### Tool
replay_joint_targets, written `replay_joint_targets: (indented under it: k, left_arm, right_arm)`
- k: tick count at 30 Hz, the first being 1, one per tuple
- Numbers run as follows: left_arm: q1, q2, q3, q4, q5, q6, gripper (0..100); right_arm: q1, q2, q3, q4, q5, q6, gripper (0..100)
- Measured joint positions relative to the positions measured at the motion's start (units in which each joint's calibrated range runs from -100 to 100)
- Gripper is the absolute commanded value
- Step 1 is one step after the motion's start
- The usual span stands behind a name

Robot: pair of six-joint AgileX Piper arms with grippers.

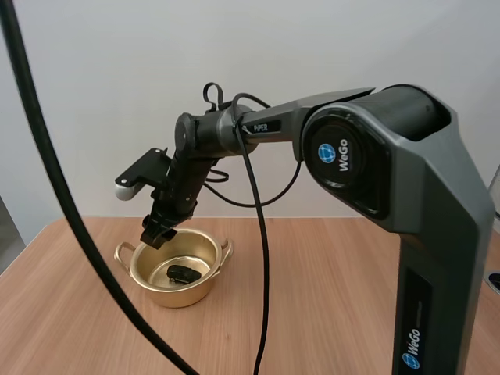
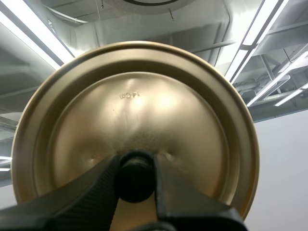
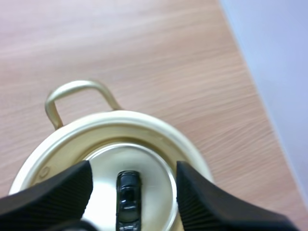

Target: Open the pot, put the car inside, and close it

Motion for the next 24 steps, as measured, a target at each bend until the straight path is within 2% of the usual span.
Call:
replay_joint_targets:
  k: [1, 3, 4, 12, 18, 24]
  left_arm:
    - [0.0, 0.0, 0.0, 0.0, 0.18, 0.0, 0]
    - [0.0, 0.0, 0.0, 0.0, 0.39, 0.65, 0]
    - [0.0, 0.0, 0.0, 0.0, 0.56, 0.91, 0]
    - [0.0, 0.0, 0.0, 0.0, 0.71, 0.91, 0]
    - [0.0, 0.21, 0.0, 0.0, 2.09, 0.91, 0]
    - [0.0, 1.75, 0.0, 0.0, 3.03, 0.91, 0]
  right_arm:
    - [-0.16, -1.64, 0.0, 0.0, -0.4, 0.11, 41]
    - [-1.05, -5.32, 0.0, 0.0, -1.56, 0.86, 3]
    - [-1.44, -6.74, 0.0, 0.0, -1.96, 1.25, 0]
    - [-7.72, -19.82, 0.0, 0.0, -6.13, 2.65, 0]
    - [-15.26, -30.44, 0.58, 0.35, -14.45, 8.54, 0]
    - [-22.16, -38.57, 6.77, 1.0, -25.2, 9.22, 0]
